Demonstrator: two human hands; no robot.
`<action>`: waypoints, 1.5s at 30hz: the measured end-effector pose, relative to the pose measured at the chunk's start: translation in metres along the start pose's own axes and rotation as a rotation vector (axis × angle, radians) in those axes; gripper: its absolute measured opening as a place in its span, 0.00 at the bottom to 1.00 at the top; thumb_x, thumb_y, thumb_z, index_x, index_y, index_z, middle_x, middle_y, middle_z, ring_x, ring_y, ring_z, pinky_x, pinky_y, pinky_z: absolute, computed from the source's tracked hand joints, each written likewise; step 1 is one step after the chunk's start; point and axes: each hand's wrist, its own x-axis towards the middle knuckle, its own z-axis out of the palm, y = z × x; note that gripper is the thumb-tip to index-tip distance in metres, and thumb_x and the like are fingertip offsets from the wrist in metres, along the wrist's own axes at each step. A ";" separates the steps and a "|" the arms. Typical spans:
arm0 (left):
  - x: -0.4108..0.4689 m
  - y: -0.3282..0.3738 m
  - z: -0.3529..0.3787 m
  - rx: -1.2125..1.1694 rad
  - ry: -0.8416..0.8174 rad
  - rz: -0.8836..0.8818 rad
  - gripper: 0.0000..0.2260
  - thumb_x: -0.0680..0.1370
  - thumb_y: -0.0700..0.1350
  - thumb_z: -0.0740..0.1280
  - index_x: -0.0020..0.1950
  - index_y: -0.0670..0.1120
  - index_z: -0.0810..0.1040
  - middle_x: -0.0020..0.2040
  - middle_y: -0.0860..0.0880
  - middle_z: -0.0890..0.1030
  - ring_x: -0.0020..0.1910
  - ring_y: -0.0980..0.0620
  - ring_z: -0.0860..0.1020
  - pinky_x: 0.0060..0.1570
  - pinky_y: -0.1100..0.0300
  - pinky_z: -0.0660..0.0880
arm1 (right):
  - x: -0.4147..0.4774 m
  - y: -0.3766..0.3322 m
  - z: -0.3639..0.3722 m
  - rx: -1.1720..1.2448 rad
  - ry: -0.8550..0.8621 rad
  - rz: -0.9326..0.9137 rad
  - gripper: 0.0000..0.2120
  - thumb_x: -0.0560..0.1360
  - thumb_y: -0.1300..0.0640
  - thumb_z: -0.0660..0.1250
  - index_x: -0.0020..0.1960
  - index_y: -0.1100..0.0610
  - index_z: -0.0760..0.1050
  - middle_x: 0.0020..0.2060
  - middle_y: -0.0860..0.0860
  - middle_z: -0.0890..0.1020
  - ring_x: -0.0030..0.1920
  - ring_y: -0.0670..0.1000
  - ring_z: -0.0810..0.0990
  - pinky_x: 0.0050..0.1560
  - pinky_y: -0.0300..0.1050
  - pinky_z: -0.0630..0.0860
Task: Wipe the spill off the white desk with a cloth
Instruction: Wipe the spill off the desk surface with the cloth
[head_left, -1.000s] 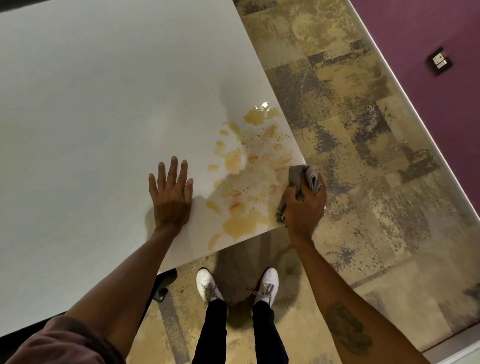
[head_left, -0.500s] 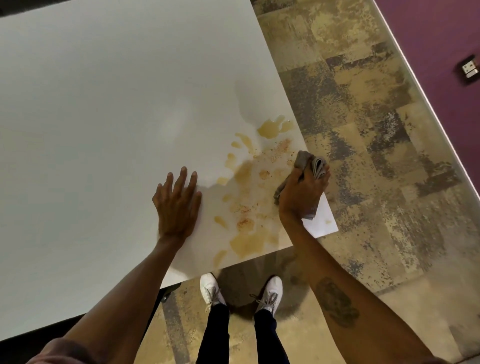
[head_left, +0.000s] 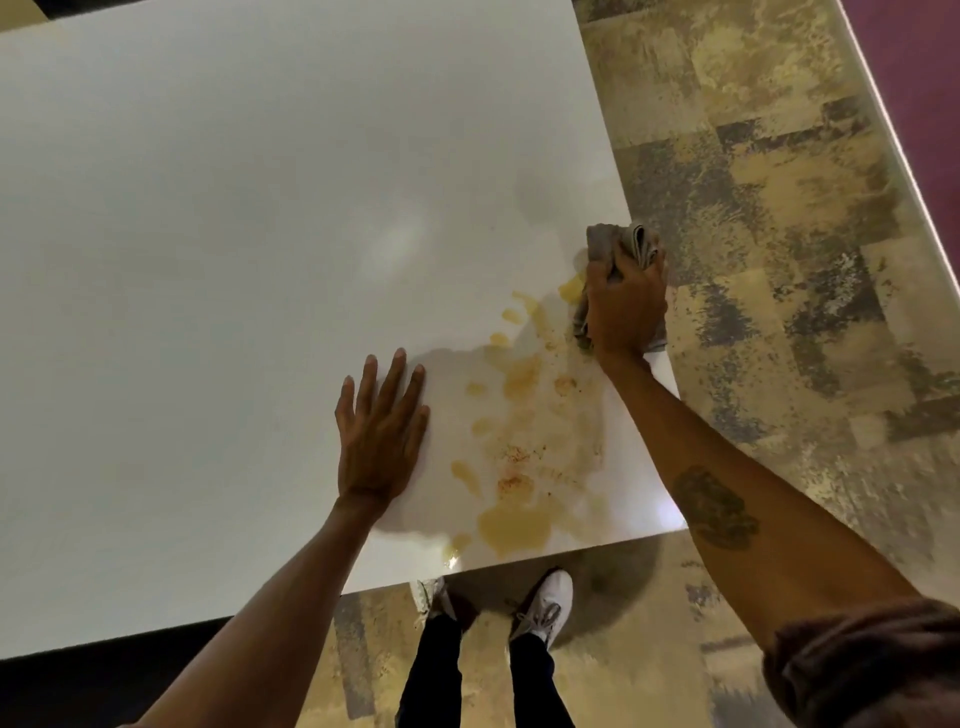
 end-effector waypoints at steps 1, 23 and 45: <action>0.000 0.000 0.000 -0.001 -0.008 -0.002 0.23 0.86 0.52 0.53 0.80 0.48 0.65 0.82 0.46 0.60 0.82 0.39 0.56 0.76 0.36 0.58 | 0.003 -0.001 0.000 -0.016 -0.028 -0.040 0.19 0.77 0.46 0.62 0.63 0.51 0.80 0.68 0.62 0.75 0.69 0.62 0.73 0.65 0.60 0.74; -0.004 0.000 0.002 -0.124 -0.067 -0.048 0.23 0.86 0.51 0.49 0.82 0.52 0.59 0.83 0.51 0.56 0.83 0.44 0.51 0.80 0.41 0.50 | -0.053 0.004 -0.054 -0.103 -0.497 -0.510 0.20 0.72 0.56 0.74 0.63 0.54 0.80 0.70 0.57 0.74 0.69 0.59 0.73 0.68 0.40 0.65; -0.040 -0.003 -0.004 -0.114 -0.091 -0.111 0.25 0.87 0.52 0.42 0.84 0.48 0.52 0.84 0.49 0.54 0.83 0.39 0.49 0.79 0.33 0.46 | -0.237 0.063 -0.074 0.001 -0.104 -0.138 0.29 0.68 0.49 0.70 0.68 0.54 0.74 0.63 0.52 0.79 0.60 0.54 0.78 0.64 0.50 0.76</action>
